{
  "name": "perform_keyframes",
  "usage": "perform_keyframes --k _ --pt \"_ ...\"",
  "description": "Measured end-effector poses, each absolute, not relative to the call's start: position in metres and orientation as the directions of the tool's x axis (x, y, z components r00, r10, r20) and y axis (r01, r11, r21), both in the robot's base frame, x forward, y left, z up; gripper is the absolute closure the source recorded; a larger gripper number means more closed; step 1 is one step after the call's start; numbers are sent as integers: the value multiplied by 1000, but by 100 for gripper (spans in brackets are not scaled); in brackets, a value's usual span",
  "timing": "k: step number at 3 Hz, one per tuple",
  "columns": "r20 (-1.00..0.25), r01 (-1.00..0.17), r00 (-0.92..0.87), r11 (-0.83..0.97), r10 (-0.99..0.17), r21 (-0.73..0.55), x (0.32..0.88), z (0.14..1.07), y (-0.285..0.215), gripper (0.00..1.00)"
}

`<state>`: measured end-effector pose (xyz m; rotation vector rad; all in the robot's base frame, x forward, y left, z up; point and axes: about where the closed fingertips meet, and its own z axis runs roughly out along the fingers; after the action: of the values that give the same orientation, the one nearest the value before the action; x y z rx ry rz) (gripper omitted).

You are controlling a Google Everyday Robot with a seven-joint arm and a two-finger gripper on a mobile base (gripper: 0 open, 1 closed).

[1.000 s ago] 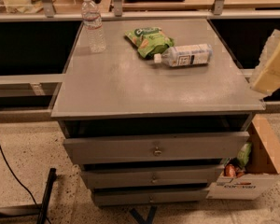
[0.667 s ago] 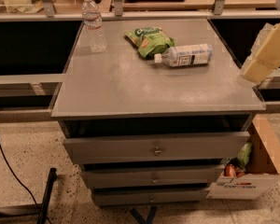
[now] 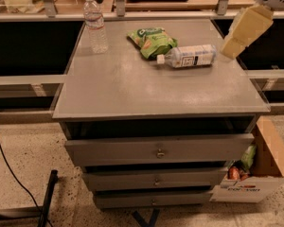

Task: Pick green rice chip bag

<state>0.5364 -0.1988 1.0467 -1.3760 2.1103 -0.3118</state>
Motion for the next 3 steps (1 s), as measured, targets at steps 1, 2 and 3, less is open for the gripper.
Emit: perform_keyframes --k 1,2,3 --pt "-406 -715 -338 512 -849 -476 575 1046 -200 0" --pt "-467 -683 -379 582 -799 -442 609 1044 -194 0" --pt "-555 -628 -404 662 -727 -410 643 1045 -179 0"
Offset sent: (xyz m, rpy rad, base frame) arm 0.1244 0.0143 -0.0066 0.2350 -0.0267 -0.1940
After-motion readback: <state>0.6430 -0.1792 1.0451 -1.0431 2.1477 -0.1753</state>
